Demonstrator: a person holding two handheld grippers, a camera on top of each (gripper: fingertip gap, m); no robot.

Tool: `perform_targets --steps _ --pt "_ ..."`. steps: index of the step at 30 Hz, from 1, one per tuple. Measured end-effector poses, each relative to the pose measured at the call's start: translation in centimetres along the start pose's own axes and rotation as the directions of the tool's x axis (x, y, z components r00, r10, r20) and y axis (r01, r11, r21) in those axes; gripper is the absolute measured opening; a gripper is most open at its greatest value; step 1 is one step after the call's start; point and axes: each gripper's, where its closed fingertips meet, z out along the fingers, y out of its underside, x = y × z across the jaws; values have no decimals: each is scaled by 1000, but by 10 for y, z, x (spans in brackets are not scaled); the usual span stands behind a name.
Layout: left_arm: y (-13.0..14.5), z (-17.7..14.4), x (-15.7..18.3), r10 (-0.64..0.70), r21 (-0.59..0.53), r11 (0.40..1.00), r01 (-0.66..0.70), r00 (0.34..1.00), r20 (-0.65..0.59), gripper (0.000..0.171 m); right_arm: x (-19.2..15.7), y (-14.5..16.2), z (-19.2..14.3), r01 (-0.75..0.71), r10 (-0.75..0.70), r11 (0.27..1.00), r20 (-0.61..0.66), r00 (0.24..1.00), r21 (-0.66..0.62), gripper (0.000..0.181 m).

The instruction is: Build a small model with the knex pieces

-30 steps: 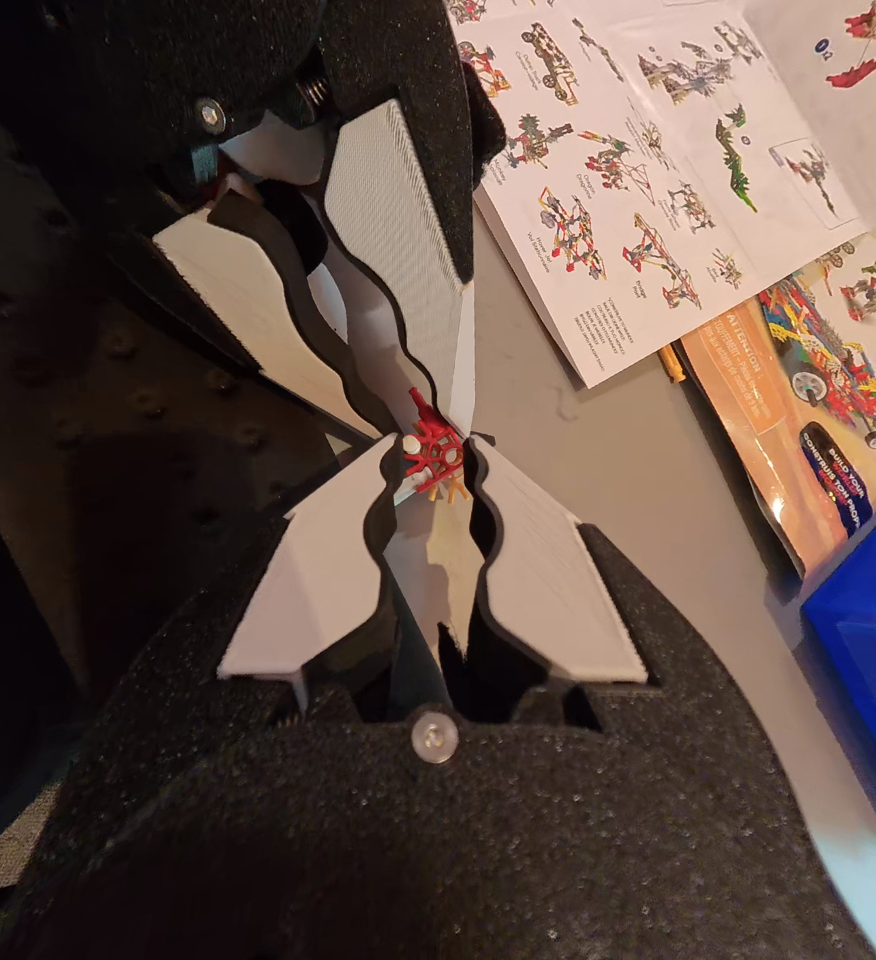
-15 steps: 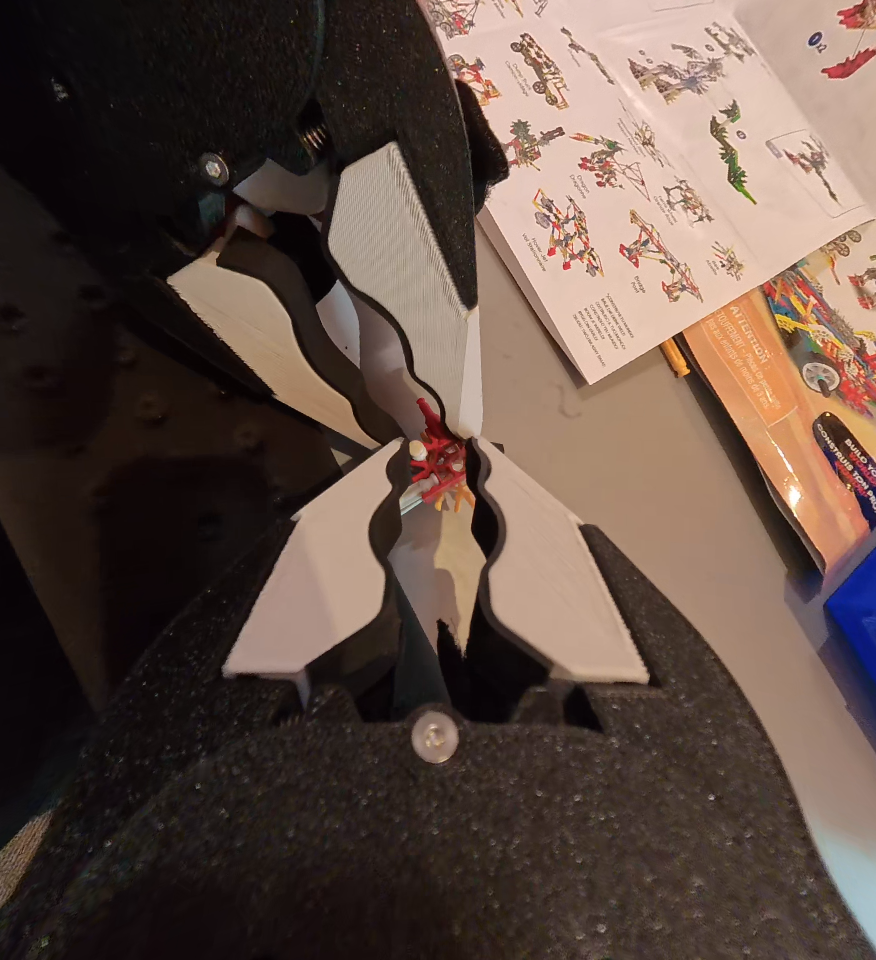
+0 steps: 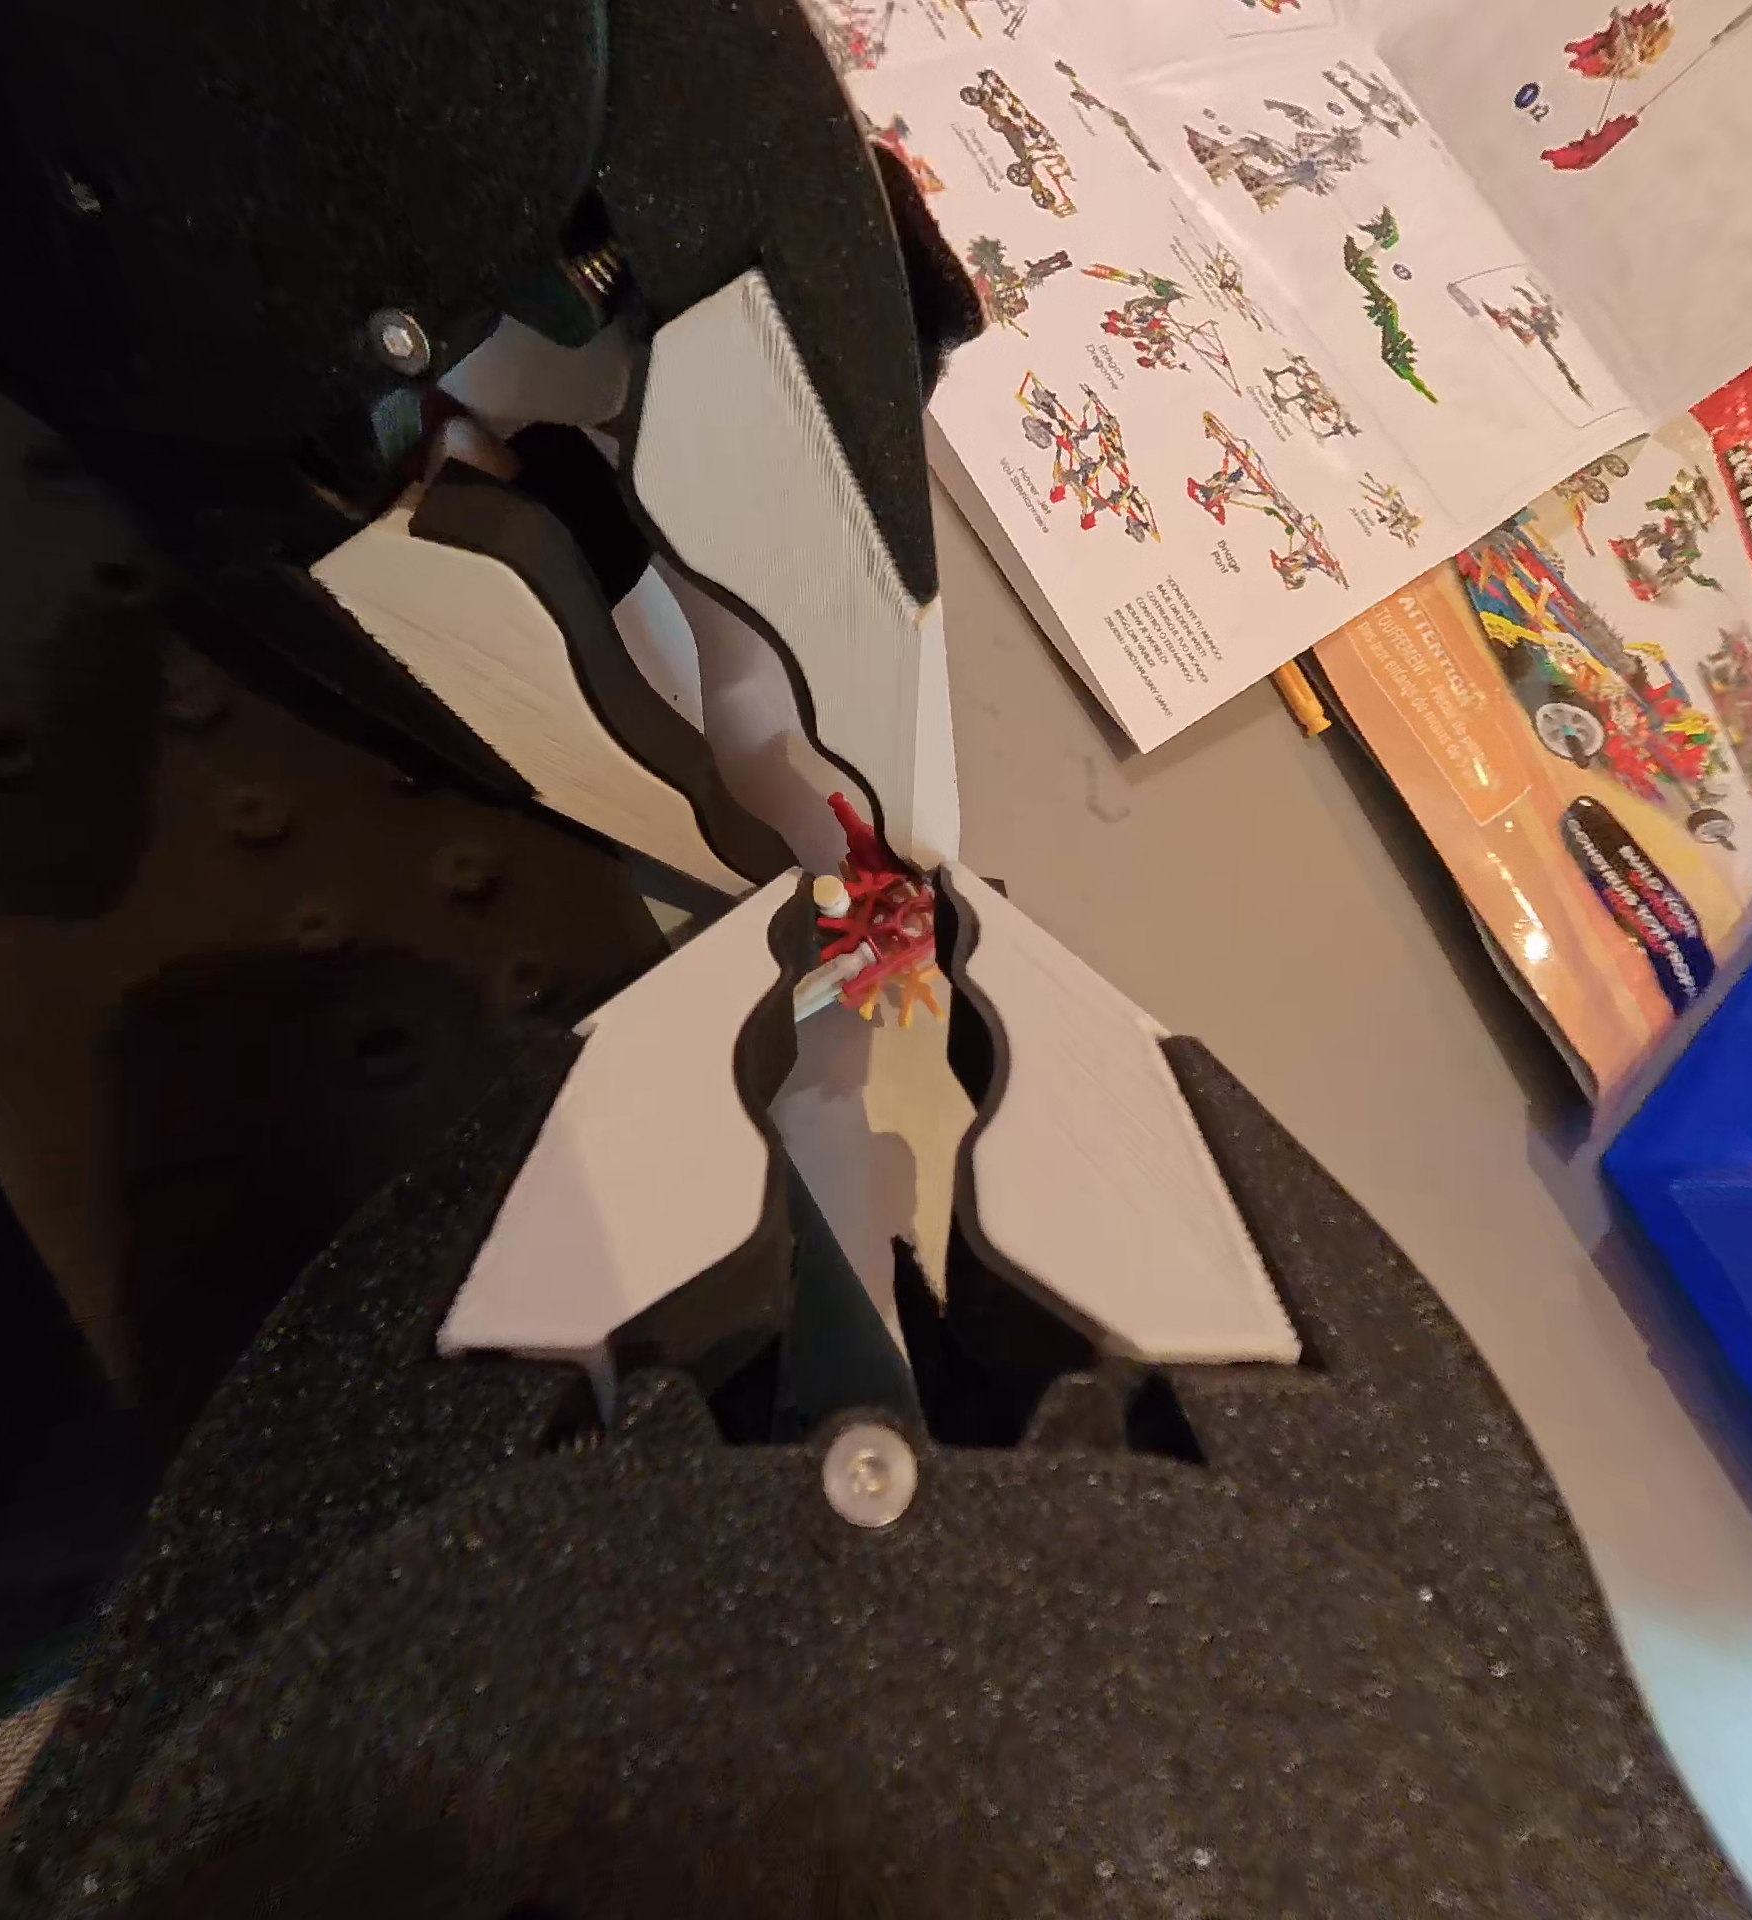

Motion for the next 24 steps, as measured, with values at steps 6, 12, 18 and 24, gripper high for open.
perform_targets --steps 6,12,18,24 --pt "-4 -1 0 17 7 1000 -18 1000 18 19 2 4 -6 -49 49 999 -20 999 -1 26" --pt "-3 0 0 35 -1 999 -35 999 28 19 -1 -1 -14 -85 85 996 16 996 25 27" --pt "-2 1 0 48 -7 999 -48 998 26 20 4 2 -14 -26 25 999 -42 999 -18 22" --pt "-2 1 0 66 -7 998 -66 997 32 19 -1 7 -10 -40 40 998 -18 999 -48 31"
